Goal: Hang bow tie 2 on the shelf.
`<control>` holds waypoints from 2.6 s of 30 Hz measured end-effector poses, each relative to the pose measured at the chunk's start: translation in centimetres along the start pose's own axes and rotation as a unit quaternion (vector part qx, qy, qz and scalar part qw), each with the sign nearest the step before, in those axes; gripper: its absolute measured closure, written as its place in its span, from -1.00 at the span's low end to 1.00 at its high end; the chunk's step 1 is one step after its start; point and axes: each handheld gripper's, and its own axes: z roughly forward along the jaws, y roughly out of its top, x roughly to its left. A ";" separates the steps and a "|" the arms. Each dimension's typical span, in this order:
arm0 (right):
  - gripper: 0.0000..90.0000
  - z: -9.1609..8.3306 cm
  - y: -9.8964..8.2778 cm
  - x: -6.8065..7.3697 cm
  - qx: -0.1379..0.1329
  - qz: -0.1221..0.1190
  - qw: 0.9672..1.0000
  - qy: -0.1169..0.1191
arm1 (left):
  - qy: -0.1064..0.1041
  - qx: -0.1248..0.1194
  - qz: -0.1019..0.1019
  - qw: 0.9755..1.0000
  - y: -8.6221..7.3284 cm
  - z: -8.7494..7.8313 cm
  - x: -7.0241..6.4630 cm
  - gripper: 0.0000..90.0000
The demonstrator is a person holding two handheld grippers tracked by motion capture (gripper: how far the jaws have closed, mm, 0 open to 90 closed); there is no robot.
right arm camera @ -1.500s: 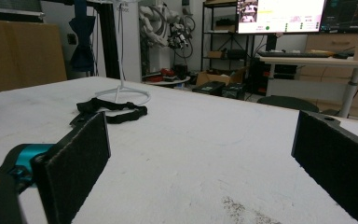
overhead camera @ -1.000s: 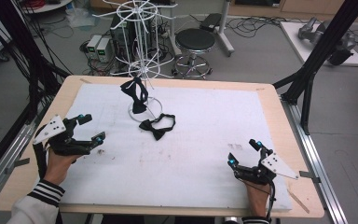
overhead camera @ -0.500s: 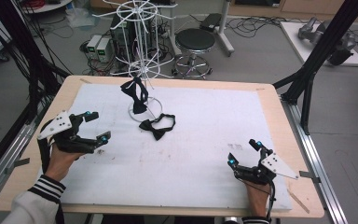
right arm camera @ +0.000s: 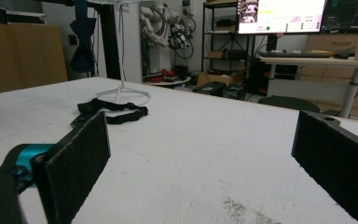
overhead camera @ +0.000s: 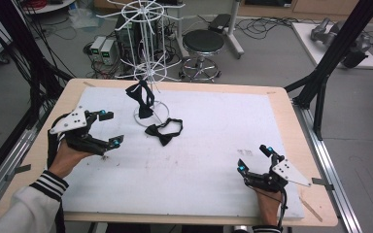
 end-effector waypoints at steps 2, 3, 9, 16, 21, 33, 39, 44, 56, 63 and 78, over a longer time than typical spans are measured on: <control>-0.92 0.0 0.0 0.0 0.000 0.000 1.000 0.000 | -0.007 0.006 0.005 1.000 0.3 0.3 0.1 -0.77; -0.92 0.0 0.0 0.0 0.000 0.000 1.000 0.000 | -0.011 0.008 0.007 1.000 0.5 0.5 0.1 -0.77; -0.92 0.0 0.0 0.0 0.000 0.000 1.000 0.001 | -0.025 0.029 0.020 0.999 1.3 1.5 0.2 -0.76; -0.92 0.0 0.0 0.0 -0.001 0.001 1.000 0.001 | -0.035 0.042 0.025 0.998 2.1 2.6 -0.1 -0.76; -0.92 -0.1 0.0 0.0 -0.002 0.005 1.000 0.000 | -0.042 0.057 0.031 0.997 2.5 3.5 -0.2 -0.76; -0.92 -0.1 0.0 0.0 -0.003 0.005 1.000 0.001 | -0.052 0.107 0.050 0.992 2.5 6.5 -0.8 -0.75; -0.92 -0.1 0.0 0.0 -0.005 0.001 1.000 0.000 | -0.052 0.125 0.057 0.989 2.3 7.6 -1.0 -0.74; -0.92 -0.1 0.0 0.0 -0.005 0.002 1.000 0.001 | -0.051 0.146 0.066 0.986 1.9 8.7 -1.0 -0.74; -0.92 -0.1 0.0 -0.1 -0.008 0.000 1.000 0.001 | -0.059 0.188 0.090 0.976 1.4 11.1 -0.6 -0.72; -0.92 -0.1 0.0 0.0 -0.005 0.004 1.000 0.001 | -0.075 0.206 0.097 0.971 0.7 12.0 -0.5 -0.62; -0.92 -0.1 0.0 0.0 -0.006 0.002 1.000 0.000 | -0.080 0.240 0.101 0.962 -0.2 13.8 0.3 -0.62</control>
